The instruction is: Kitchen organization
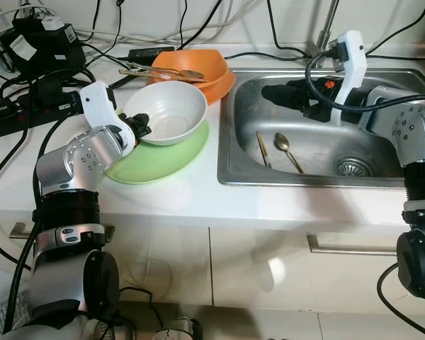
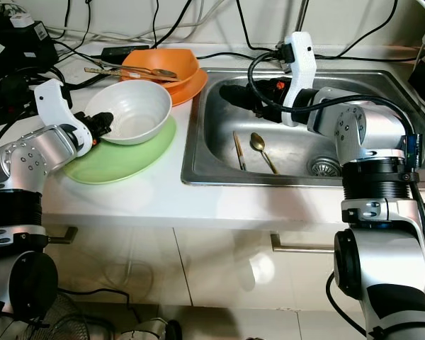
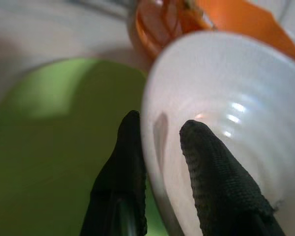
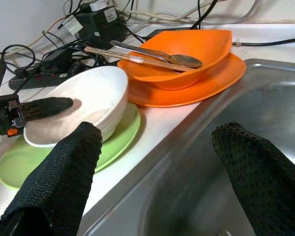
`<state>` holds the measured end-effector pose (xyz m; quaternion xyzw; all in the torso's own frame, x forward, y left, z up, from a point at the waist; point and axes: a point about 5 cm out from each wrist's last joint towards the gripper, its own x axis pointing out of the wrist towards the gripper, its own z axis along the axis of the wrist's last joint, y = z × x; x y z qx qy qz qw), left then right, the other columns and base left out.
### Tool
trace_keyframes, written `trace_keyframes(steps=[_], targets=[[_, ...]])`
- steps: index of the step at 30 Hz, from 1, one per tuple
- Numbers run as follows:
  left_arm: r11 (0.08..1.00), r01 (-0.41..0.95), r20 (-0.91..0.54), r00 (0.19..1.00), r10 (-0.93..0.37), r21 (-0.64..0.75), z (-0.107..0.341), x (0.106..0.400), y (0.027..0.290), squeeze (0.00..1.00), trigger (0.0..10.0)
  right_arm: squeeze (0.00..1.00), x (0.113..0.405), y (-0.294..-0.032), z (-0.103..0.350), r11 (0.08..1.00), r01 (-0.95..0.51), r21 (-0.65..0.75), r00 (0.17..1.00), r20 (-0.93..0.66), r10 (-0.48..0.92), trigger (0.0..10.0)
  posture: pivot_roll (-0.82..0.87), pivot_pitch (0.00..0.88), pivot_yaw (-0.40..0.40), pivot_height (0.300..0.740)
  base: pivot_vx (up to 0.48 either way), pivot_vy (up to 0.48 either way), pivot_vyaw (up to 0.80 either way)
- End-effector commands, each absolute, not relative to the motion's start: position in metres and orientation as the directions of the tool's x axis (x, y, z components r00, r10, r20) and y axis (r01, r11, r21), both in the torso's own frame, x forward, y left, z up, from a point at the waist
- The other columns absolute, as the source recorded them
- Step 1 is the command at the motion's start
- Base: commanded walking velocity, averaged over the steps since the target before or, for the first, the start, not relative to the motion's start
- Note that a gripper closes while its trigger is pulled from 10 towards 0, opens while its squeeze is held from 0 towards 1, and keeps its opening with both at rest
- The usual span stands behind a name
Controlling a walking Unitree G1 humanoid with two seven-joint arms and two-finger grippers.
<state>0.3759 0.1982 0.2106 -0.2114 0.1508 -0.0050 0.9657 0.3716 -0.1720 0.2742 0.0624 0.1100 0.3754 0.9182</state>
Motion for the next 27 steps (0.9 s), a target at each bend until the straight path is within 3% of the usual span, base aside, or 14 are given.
trace_keyframes(steps=[1, 27], targets=[[0.904, -0.073, -0.276, 0.960, -0.052, -0.422, 0.209, 0.373, 0.201, 0.00, 0.0, 0.00, 0.372, -0.174, 0.274, 0.714, -0.673, 0.192, 0.695, -0.165, 0.700, 10.0, 0.04, 0.057, 0.076, 0.740, 0.000, 0.000, 0.00], [0.931, 0.066, 0.006, 0.998, -0.069, -0.360, 0.222, 0.361, 0.181, 0.00, 0.0, 0.00, 0.377, -0.169, 0.269, 0.735, -0.644, 0.213, 0.726, -0.132, 0.675, 10.0, 0.06, 0.032, 0.054, 0.740, 0.000, 0.000, 0.00]])
